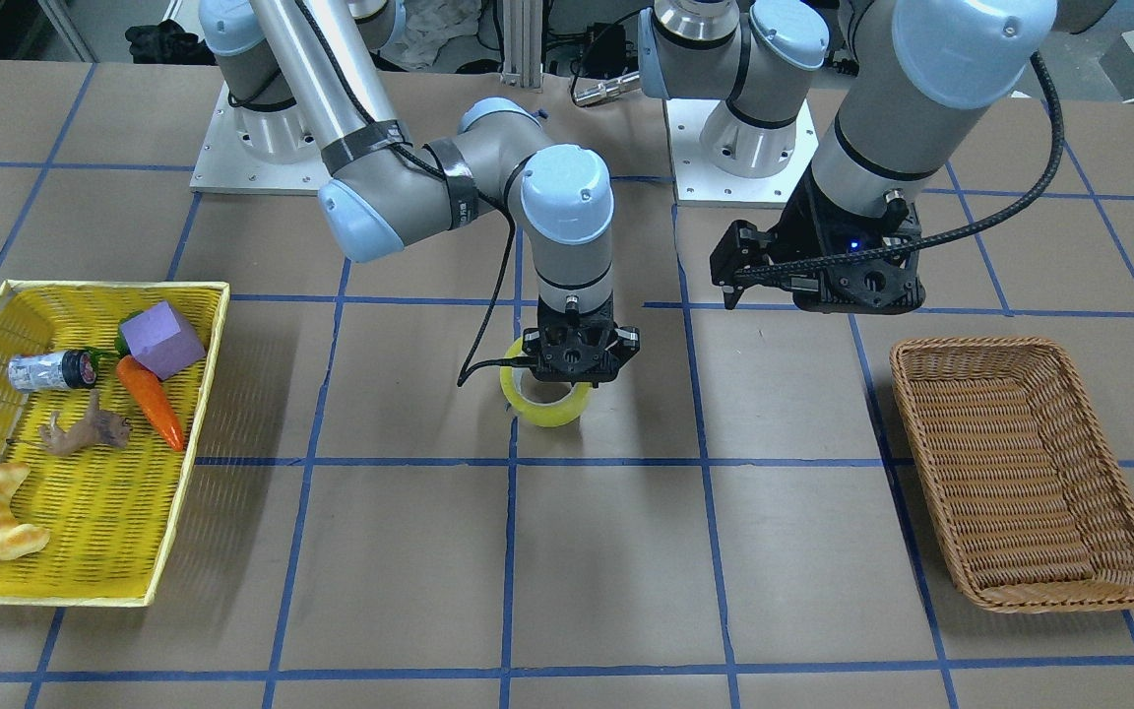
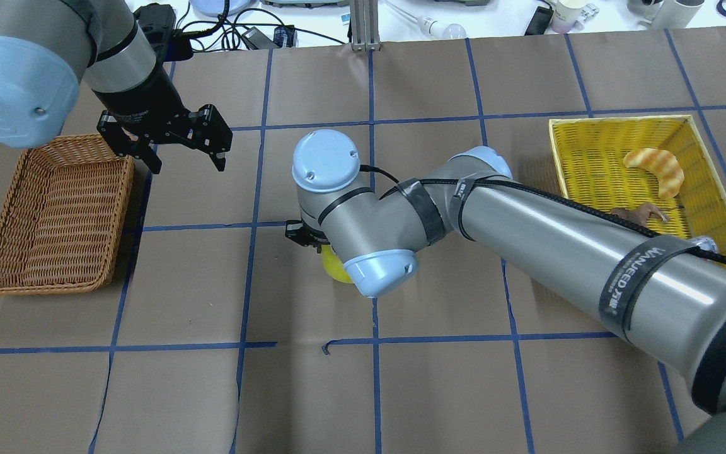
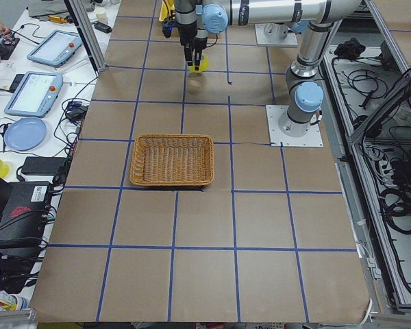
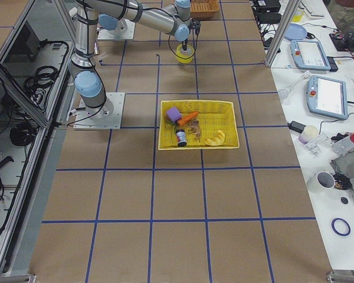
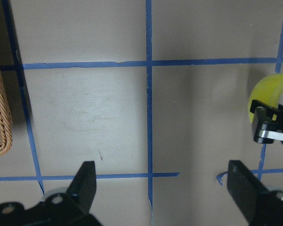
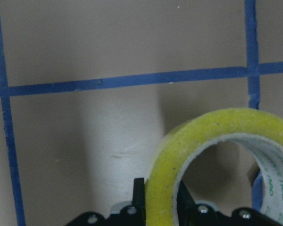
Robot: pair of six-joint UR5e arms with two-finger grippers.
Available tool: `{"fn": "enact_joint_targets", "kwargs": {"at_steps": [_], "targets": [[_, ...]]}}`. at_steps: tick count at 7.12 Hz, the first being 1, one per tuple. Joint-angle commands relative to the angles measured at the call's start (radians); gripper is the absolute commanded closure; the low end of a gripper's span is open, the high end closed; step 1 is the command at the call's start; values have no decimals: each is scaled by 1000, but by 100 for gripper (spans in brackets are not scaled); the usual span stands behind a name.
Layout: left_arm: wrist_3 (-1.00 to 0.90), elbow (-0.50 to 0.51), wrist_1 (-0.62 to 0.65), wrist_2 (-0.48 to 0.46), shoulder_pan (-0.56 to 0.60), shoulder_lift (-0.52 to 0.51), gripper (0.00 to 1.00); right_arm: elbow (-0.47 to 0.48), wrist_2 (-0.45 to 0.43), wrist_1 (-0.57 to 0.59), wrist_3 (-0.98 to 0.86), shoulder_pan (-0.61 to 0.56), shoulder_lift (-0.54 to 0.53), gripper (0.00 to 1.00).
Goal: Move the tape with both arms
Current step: 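Carry the tape roll to the table center and release it, then move the left gripper to the tape roll while the right gripper withdraws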
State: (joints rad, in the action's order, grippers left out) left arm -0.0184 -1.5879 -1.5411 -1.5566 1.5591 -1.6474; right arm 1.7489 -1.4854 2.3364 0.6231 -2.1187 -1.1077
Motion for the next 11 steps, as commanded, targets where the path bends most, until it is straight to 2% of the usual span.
{"fn": "enact_joint_targets", "kwargs": {"at_steps": [1,2,3,4,6,8,9,10,11], "targets": [[0,-1,7,1,-1,-3,0,0,34,24,35,-21,14,25],[0,-1,7,1,-1,-5,0,-8,36,21,36,-20,0,0],[0,0,7,1,-1,-5,0,-41,30,3,26,-14,-21,0],[0,0,7,3,-1,-5,0,-70,24,-81,9,24,-40,0],[2,-1,7,6,12,-3,0,-106,5,-326,-226,226,-134,0],[15,-23,6,122,22,-3,0,-129,1,-553,-505,468,-236,0],[20,-59,7,124,35,1,0,-159,-34,-672,-602,558,-272,0],[21,-107,31,122,62,7,0,-182,-77,-746,-652,594,-291,0],[46,-159,111,122,97,1,0,-204,-84,-799,-640,585,-343,0]]}}
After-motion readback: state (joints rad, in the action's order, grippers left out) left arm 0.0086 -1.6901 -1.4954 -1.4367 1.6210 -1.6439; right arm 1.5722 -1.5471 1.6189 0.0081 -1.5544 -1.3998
